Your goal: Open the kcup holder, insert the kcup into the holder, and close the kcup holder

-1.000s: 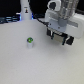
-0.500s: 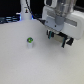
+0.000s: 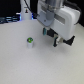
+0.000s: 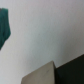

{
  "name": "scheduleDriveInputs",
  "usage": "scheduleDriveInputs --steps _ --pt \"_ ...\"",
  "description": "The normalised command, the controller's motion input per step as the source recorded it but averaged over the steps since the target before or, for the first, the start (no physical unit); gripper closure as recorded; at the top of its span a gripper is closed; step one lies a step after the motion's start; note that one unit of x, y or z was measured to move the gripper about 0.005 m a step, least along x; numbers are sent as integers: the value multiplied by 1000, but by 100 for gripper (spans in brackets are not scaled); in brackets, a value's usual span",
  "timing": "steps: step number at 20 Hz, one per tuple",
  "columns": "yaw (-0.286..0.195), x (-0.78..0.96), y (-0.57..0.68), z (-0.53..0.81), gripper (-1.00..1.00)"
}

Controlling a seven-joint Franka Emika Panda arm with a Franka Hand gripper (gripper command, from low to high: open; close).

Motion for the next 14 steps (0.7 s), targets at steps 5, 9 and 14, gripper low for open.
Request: scheduleDriveInputs --steps 5,9,14 --pt "-252 -351 -379 -47 -100" --pt "-245 -303 -416 -117 -100" --pt "-261 -174 -479 -151 -100"
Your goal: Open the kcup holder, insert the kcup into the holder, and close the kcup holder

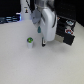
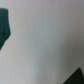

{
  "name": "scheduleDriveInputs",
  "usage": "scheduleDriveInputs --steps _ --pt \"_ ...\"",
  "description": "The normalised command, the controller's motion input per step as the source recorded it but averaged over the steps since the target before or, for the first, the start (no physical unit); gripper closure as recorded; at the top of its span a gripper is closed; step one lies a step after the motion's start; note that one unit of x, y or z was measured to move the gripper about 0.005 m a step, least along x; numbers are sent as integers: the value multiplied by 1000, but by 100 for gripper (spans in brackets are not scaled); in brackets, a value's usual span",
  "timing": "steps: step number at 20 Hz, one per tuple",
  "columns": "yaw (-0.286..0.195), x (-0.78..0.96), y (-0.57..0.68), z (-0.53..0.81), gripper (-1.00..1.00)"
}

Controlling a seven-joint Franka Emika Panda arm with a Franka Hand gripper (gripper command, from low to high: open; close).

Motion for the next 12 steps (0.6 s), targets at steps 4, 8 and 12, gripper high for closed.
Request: scheduleDriveInputs --steps 4,8,12 --pt "-256 -174 -501 -280 -100" --pt "-225 -224 -482 -413 -100" --pt "-232 -187 -523 -361 -100"
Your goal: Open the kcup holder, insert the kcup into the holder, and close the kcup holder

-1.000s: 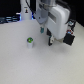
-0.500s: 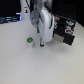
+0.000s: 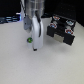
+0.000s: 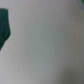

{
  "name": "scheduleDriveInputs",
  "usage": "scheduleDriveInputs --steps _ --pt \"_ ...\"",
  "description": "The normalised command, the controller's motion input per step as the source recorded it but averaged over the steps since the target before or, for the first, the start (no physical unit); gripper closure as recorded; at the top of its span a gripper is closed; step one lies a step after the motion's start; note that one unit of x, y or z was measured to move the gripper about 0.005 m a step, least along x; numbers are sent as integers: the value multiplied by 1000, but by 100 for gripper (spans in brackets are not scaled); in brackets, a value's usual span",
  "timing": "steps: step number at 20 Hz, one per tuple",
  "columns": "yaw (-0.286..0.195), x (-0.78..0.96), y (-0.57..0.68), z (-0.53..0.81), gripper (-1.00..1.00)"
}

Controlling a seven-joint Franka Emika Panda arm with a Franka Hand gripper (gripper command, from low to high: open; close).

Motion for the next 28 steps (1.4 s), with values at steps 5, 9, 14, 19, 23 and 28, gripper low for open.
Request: scheduleDriveInputs --steps 5,9,14,19,23,28 --pt "-272 -138 -507 -285 -100" --pt "-298 -100 -451 -309 -100" --pt "-180 -70 -271 -162 -100" --pt "-24 -99 183 369 -100" --pt "-39 -154 156 172 -100" --pt "-31 -468 266 73 -100"
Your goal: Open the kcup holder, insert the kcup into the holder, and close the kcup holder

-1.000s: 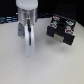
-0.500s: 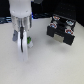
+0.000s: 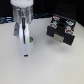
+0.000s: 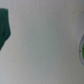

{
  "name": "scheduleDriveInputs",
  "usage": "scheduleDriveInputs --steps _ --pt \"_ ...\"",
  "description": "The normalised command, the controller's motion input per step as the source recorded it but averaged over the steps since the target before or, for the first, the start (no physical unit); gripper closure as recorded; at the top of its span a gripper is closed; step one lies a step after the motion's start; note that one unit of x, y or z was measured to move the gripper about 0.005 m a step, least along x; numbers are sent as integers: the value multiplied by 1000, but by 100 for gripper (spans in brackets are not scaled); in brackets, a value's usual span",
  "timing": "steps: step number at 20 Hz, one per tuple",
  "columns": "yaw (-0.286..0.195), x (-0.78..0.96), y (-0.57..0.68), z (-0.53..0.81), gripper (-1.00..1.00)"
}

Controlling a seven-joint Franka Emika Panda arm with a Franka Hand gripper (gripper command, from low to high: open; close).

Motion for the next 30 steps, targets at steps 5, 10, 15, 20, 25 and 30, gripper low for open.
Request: scheduleDriveInputs --steps 5,10,15,20,25,30 --pt "-55 -631 230 36 -100" --pt "-58 -674 115 -19 -100" --pt "-88 -204 -5 -149 -100" --pt "-162 -40 -74 -279 -100" --pt "-159 92 8 -170 -100" --pt "-166 161 6 -53 -100"
